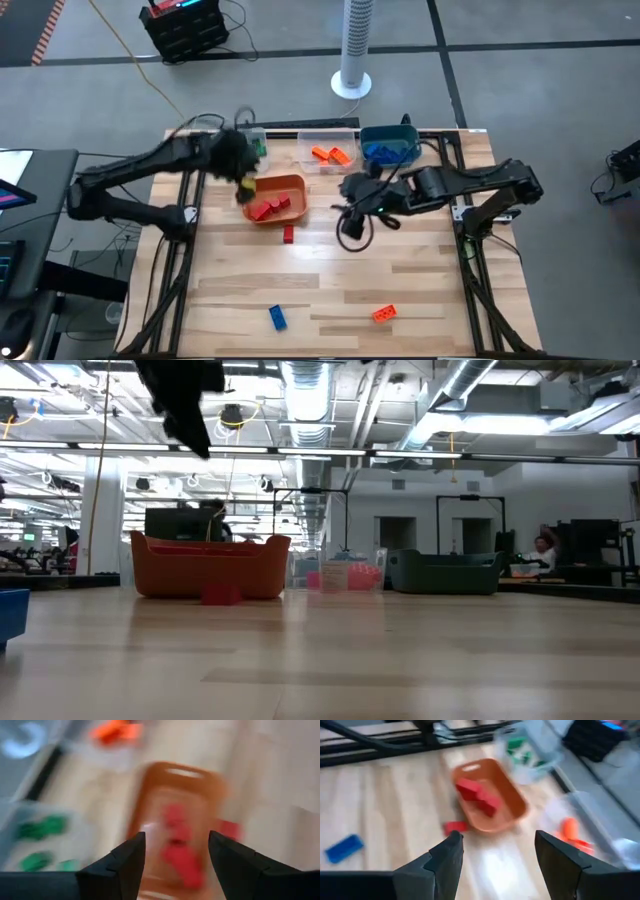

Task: Sort blocks
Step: Put the red block into the orange bin

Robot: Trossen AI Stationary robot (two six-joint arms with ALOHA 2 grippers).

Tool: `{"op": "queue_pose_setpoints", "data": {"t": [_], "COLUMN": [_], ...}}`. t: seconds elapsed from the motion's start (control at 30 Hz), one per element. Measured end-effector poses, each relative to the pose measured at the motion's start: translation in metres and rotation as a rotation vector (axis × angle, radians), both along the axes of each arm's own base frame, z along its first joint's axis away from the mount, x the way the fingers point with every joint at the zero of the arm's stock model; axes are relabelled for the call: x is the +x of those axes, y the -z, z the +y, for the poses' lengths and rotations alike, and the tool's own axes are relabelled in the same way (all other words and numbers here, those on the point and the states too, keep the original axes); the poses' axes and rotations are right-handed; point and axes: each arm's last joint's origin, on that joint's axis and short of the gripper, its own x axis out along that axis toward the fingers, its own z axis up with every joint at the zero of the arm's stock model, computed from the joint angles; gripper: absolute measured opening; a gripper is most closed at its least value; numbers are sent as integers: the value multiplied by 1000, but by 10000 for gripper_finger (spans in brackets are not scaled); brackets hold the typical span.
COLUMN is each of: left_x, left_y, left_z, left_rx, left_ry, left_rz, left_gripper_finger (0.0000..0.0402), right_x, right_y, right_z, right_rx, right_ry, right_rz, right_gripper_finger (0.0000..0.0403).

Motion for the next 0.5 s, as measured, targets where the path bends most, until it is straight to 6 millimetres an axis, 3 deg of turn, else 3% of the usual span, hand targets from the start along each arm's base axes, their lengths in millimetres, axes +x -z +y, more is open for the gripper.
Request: {"op": "queue_pose_setpoints", "data": {"t": [0.1,0.23,0.33,0.5], "left_x": [7,19,29,48], "left_y": [-3,-6,0,27], "left_z": [-40,-82,-108,-143], "left_rx": [-65,-222,-313,-386], "left_ry": [101,89,0,-236], "left_rz": [-37,-128,-136,-73], "left_gripper_finger": [208,208,208,208], "right_x": [-14,-22,-23,-20], "right_y": [-8,-14,-15,-4], "right_z": [-10,-24,-30,-32], "right_rx": [-51,-64,-65,-74], "right_ry": [64,120,141,146], "right_rz": [12,6,5,57], "right_gripper_finger": [249,249,249,249]}}
